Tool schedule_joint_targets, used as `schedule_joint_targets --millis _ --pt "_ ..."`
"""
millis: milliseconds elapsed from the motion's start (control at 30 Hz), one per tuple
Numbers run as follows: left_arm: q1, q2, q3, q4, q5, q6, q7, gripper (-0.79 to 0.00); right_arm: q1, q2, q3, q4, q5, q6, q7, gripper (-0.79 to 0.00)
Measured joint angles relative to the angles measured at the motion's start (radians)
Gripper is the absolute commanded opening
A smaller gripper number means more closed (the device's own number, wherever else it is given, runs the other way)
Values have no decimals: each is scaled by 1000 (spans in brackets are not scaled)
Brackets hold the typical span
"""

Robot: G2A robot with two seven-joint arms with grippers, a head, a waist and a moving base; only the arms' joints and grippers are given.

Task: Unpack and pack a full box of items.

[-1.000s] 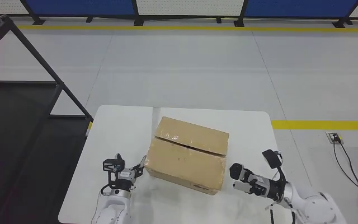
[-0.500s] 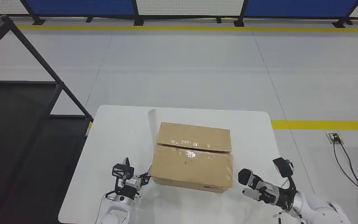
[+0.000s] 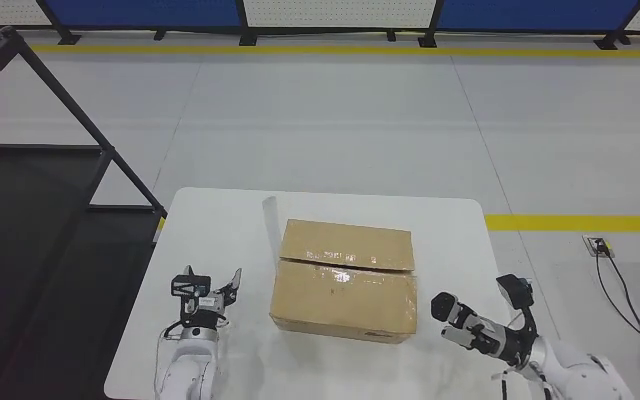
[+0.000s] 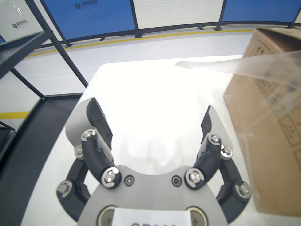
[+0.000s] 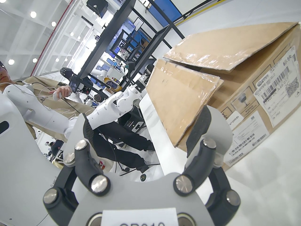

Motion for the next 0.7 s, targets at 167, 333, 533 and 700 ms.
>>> schedule_joint_targets --millis 167,333,533,700 --pt "-121 -3 32 128 51 -49 52 0 -45 6 30 -8 26 -27 -43 0" --pt "-177 -9 53 200 63 -49 57 0 -101 13 88 -18 -9 -40 -86 0" --pt "-175 -9 52 198 62 -49 57 0 -110 14 100 -21 -46 -32 -96 0" --pt "-209 -8 81 242 171 -22 33 0 -110 14 100 -21 -46 -32 -97 0"
